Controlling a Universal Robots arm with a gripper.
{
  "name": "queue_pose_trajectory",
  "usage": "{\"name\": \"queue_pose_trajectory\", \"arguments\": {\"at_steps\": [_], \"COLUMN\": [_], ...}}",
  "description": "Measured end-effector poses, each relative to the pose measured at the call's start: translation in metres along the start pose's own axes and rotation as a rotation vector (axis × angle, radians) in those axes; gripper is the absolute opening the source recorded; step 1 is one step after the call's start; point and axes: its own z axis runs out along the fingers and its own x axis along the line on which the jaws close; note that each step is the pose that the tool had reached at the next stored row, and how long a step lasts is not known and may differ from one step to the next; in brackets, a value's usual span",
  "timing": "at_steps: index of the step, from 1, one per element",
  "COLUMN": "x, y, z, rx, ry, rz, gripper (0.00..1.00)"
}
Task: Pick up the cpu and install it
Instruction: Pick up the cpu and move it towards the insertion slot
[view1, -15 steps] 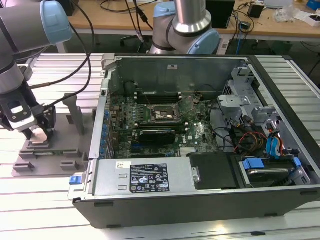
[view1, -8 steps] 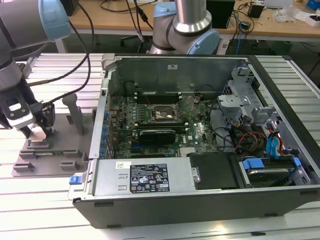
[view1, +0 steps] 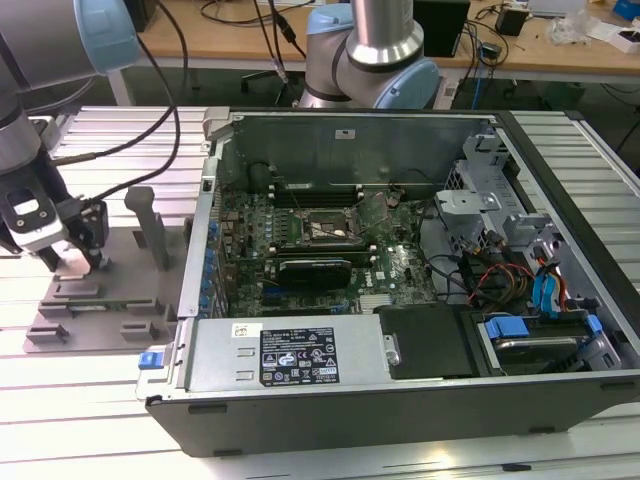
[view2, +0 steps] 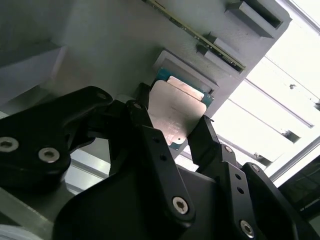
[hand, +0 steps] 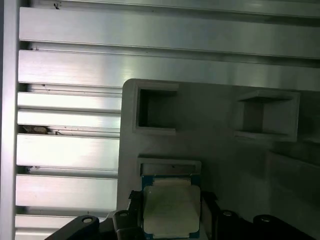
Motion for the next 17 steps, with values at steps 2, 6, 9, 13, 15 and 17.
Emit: {"name": "queue_pose_trajectory", "arguments": {"at_steps": [2, 6, 9, 13, 15, 17], "x": [-0.0001, -0.0002, -0.0003, -0.0004, -0.0004, -0.0005], "y": [0.0, -0.0001, -0.0002, -0.0003, -0.0004, -0.0005], "z": [-0.0021, -0.0074, -0.0108, -0.014, -0.0167, -0.0194], "rx": [0.0, 0.0, 0.0, -0.0001, -0.0001, -0.0001], "ry": [0.0, -0.0001, -0.0001, -0.0002, -0.0001, -0.0001], "rz": [0.0, 0.0, 0.0, 0.0, 0.0, 0.0], "gripper": [0.55, 0.55, 0.55, 0.55, 0.55, 0.55]}}
